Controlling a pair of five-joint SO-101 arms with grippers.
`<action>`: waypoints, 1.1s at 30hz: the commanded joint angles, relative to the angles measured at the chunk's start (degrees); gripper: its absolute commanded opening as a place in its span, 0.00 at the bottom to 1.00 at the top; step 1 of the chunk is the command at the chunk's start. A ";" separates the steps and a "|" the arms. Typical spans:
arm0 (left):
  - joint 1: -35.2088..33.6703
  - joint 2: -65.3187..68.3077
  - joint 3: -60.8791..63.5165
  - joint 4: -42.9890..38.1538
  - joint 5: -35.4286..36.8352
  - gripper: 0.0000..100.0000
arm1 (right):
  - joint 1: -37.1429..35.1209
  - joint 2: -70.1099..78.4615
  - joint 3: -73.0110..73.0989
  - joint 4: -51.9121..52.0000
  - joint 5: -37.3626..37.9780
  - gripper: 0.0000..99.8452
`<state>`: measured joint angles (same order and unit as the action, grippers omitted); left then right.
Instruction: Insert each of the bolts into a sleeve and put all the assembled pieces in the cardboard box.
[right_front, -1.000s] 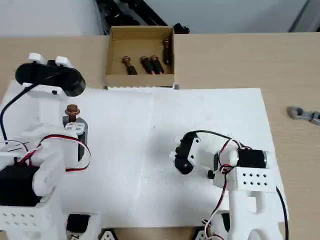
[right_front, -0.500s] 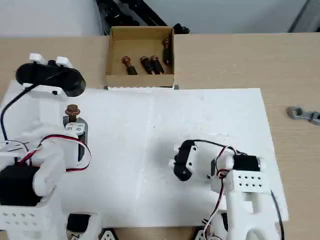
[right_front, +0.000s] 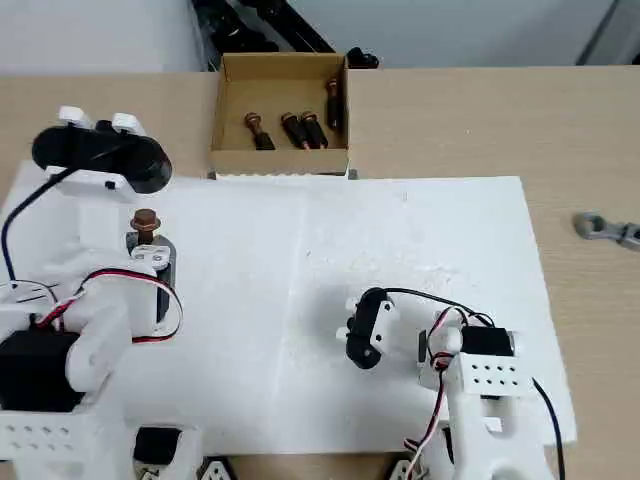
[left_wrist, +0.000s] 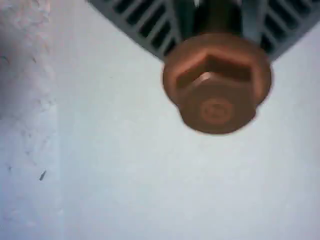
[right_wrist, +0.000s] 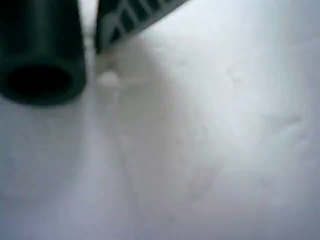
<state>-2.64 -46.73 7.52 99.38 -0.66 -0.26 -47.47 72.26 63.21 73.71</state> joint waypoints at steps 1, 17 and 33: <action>-0.35 -0.97 -0.13 -1.05 0.44 0.01 | 0.40 0.57 1.41 -1.10 0.09 0.01; -0.35 -0.97 -0.13 -0.88 0.26 0.01 | 0.13 -0.04 -6.42 3.03 -5.98 0.00; -0.35 -1.32 -0.13 -1.05 0.18 0.01 | 0.40 -0.31 -36.31 8.22 -28.92 0.00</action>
<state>-2.64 -46.81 7.52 99.38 -0.66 -0.26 -46.68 43.25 71.03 49.63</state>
